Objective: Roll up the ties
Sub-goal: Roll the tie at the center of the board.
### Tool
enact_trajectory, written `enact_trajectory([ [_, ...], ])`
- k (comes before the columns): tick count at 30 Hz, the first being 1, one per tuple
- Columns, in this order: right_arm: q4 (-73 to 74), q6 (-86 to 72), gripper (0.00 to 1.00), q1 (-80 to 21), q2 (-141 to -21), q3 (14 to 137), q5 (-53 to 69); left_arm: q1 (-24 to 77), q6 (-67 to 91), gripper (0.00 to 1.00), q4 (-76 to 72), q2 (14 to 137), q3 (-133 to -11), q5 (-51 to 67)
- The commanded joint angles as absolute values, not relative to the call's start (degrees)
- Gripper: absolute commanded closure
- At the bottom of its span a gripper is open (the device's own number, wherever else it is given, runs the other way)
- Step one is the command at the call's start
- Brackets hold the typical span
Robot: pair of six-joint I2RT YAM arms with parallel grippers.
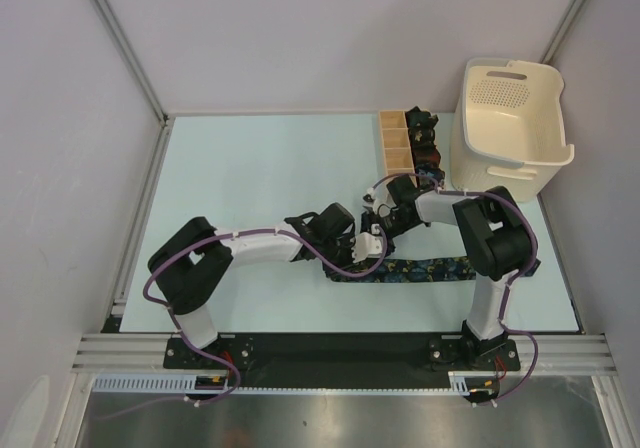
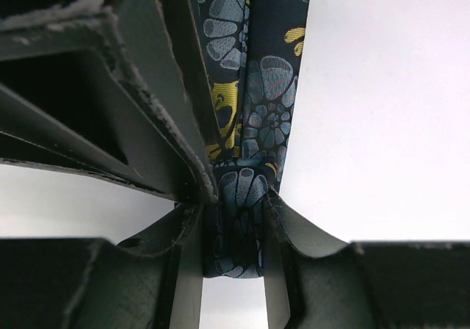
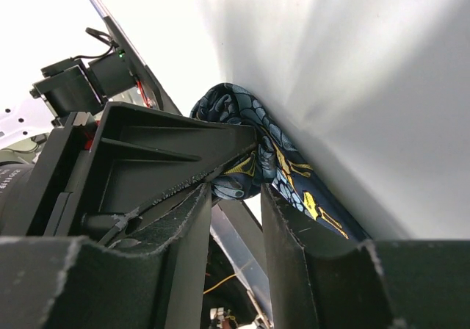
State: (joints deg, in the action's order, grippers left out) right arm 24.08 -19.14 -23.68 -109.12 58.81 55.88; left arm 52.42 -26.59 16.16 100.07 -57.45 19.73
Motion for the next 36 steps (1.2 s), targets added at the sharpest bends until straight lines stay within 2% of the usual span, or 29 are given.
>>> enact_trajectory([
  [1,22.1,-19.8,0.62,-25.6,-108.7,58.3,58.1,52.0,-27.7,0.73,23.9,101.7,-56.4,17.2],
  [7,21.5,-20.3,0.59,-26.8,-109.8,57.5,59.1,51.9,-27.6,0.73,24.0,101.9,-56.6,17.1],
  [12,14.2,-25.9,0.61,-27.2,-109.9,55.1,59.9,51.9,-27.3,0.73,24.0,101.8,-56.4,17.1],
  [19,17.0,-22.5,0.87,-26.2,-113.9,55.2,57.8,51.8,-26.9,0.67,23.6,101.6,-56.3,17.0],
  [20,17.6,-21.8,0.96,-25.7,-114.3,55.4,57.6,51.7,-26.8,0.66,23.6,101.6,-56.3,16.9],
  [21,18.3,-21.3,1.00,-25.4,-114.4,55.6,57.5,51.7,-26.5,0.64,23.6,101.7,-56.3,16.8],
  [23,19.9,-19.8,1.00,-24.9,-114.4,55.8,56.3,51.6,-26.2,0.59,23.5,101.5,-56.3,17.0],
  [27,22.6,-17.4,1.00,-23.6,-113.6,55.2,53.8,50.3,-25.6,0.32,22.4,98.9,-55.9,18.4],
  [30,25.0,-15.0,1.00,-22.8,-113.6,54.9,52.1,49.7,-25.8,0.26,21.3,95.8,-55.5,20.0],
  [36,28.9,-12.1,1.00,-21.1,-115.9,56.0,48.5,49.5,-26.4,0.20,17.1,92.8,-54.1,22.8],
])
